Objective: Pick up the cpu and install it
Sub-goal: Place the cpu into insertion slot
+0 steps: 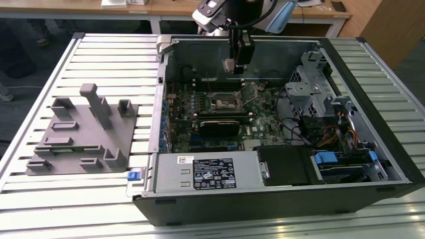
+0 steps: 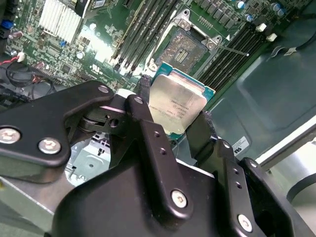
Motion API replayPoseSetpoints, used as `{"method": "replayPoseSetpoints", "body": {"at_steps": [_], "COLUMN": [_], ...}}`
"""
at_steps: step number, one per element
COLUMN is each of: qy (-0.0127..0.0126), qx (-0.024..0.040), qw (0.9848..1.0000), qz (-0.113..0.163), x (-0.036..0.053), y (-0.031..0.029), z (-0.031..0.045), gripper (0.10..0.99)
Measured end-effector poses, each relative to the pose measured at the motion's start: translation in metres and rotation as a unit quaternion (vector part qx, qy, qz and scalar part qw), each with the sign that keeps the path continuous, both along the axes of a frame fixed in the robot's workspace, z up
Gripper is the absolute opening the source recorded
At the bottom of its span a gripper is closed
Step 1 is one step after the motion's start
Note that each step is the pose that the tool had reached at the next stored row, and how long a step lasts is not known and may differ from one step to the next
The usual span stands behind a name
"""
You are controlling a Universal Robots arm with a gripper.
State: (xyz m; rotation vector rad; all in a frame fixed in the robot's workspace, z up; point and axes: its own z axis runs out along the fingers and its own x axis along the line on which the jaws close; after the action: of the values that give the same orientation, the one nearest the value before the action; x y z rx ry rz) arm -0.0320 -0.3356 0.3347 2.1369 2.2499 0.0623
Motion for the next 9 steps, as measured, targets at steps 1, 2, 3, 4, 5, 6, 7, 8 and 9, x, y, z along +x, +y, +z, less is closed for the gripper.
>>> {"method": "replayPoseSetpoints", "body": {"at_steps": [1, 2, 3, 4, 5, 6, 7, 8, 9], "qy": [0.0, 0.0, 0.0, 0.0, 0.0, 0.0, 0.0, 0.0, 0.0], "qx": [-0.0001, 0.0, 0.0001, 0.0, 0.0, 0.0, 0.0, -0.0001, -0.0001], "qw": [1.0, 1.0, 1.0, 1.0, 1.0, 1.0, 1.0, 1.0, 1.0], "qz": [-0.001, -0.001, -0.001, -0.001, -0.001, -0.001, -0.001, -0.001, -0.001], "x": [0.0, 0.0001, 0.0, 0.0, 0.0, 0.0, 0.0, 0.0, 0.0], "y": [0.0001, 0.0002, 0.0003, 0.0003, 0.0003, 0.0003, 0.0003, 0.0003, 0.0003], "z": [-0.0017, -0.0035, -0.005, -0.0061, -0.0069, -0.0077, -0.0083, -0.009, -0.0097], "gripper": [0.541, 0.541, 0.541, 0.541, 0.541, 0.541, 0.541, 0.541, 0.541]}}
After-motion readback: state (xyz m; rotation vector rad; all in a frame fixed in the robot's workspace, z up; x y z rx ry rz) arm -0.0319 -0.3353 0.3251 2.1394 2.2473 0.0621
